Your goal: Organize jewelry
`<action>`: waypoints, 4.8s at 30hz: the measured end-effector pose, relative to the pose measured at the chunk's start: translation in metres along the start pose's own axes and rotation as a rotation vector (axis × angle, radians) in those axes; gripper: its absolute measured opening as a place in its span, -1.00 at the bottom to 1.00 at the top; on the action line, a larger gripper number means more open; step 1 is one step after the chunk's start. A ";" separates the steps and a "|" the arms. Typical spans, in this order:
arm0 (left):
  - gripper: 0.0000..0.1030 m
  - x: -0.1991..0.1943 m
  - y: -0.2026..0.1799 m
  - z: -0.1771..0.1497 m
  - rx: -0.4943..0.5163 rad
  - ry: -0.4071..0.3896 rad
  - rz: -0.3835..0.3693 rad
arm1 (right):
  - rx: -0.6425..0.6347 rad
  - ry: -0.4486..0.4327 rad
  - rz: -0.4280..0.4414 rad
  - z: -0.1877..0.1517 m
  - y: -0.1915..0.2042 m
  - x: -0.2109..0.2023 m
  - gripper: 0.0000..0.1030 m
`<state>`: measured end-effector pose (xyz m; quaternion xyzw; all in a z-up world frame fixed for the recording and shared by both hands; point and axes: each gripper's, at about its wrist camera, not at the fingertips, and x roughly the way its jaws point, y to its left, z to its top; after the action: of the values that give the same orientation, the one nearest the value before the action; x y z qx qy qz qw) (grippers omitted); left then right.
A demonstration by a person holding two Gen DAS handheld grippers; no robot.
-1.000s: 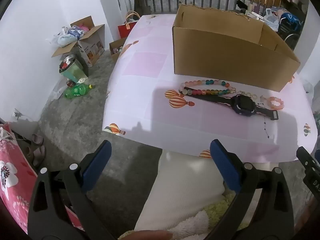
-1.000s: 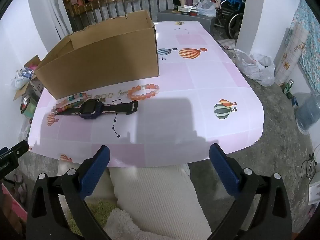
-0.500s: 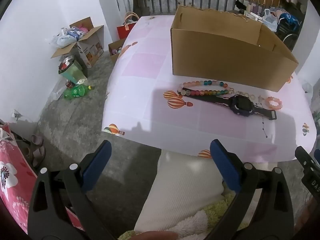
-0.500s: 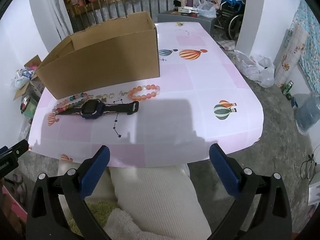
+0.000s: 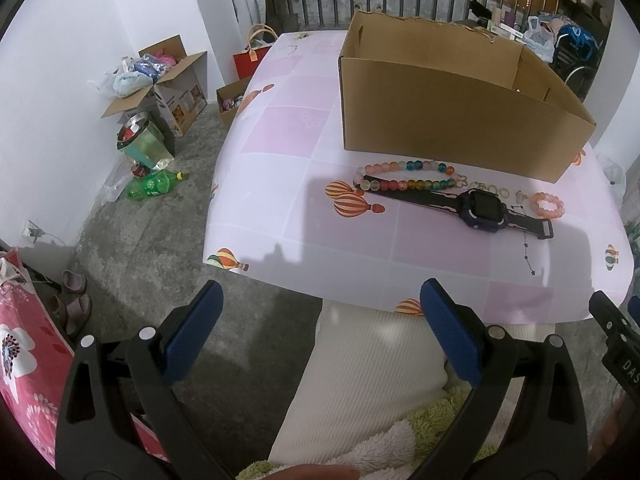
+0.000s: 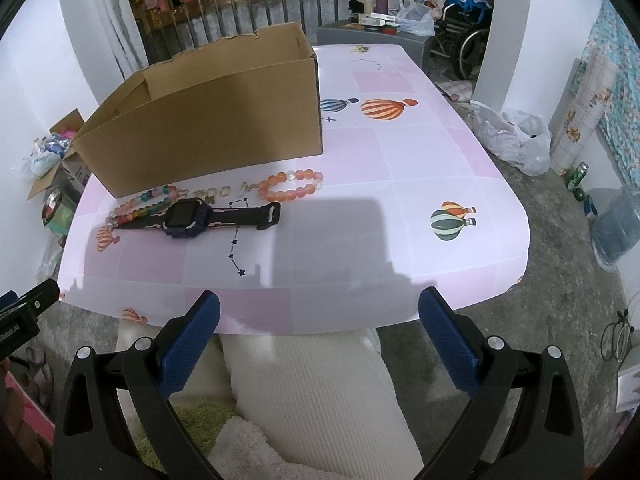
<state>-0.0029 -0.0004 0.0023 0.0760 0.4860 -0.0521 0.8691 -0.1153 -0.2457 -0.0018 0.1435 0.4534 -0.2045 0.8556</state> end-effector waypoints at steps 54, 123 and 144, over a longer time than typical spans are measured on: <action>0.86 -0.003 -0.002 0.003 0.006 -0.018 0.010 | -0.003 -0.013 0.003 0.000 0.003 -0.001 0.88; -0.10 0.099 -0.019 0.069 0.143 -0.123 -0.249 | -0.291 0.044 0.457 0.094 0.121 0.105 -0.58; -0.84 0.127 -0.018 0.074 0.197 -0.060 -0.273 | -0.455 0.070 0.358 0.091 0.151 0.124 -0.81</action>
<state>0.1223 -0.0336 -0.0691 0.0925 0.4581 -0.2194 0.8565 0.0850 -0.1801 -0.0469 0.0325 0.4843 0.0620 0.8721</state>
